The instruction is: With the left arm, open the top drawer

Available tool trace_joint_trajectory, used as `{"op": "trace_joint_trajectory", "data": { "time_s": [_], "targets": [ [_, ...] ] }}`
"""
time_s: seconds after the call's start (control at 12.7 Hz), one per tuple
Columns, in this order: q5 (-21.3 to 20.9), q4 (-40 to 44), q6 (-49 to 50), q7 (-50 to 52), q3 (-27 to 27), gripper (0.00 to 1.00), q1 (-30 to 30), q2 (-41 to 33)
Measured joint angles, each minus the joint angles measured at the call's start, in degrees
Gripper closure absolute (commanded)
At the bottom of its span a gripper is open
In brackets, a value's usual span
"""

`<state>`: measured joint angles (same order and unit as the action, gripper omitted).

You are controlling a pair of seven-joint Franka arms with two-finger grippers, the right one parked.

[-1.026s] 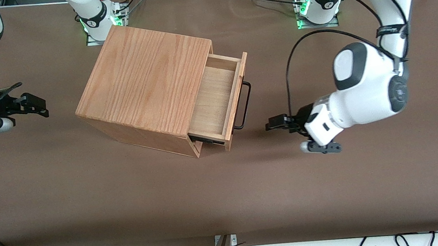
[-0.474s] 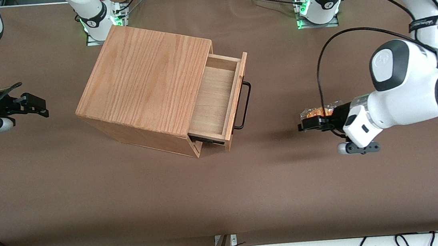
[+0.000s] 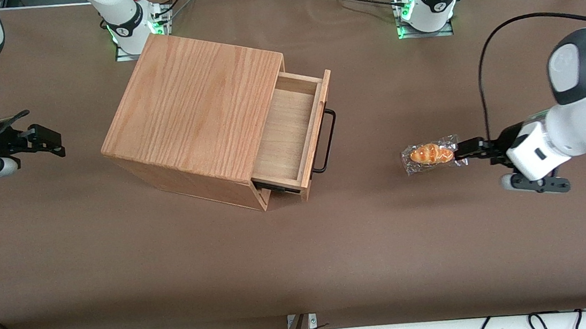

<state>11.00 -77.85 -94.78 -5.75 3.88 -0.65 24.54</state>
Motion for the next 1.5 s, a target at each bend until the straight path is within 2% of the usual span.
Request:
{"op": "trace_joint_trajectory", "data": {
  "time_s": [0.32,0.63,0.87,1.11,1.5],
  "targets": [
    [-6.86,-0.04,1.89,-5.7,0.03,0.0,-5.54,-3.62],
    [-7.24,-0.45,4.92,-9.33,0.12,0.0,-9.51,-8.87],
    [-10.18,-4.42,6.27,-9.21,-0.31,0.0,-5.76,-15.54],
    [-10.49,-7.44,7.34,-8.01,-1.42,0.0,-1.52,-20.75],
    [-10.49,-9.71,7.39,-0.57,-1.64,0.0,-0.47,-21.81]
  ]
}}
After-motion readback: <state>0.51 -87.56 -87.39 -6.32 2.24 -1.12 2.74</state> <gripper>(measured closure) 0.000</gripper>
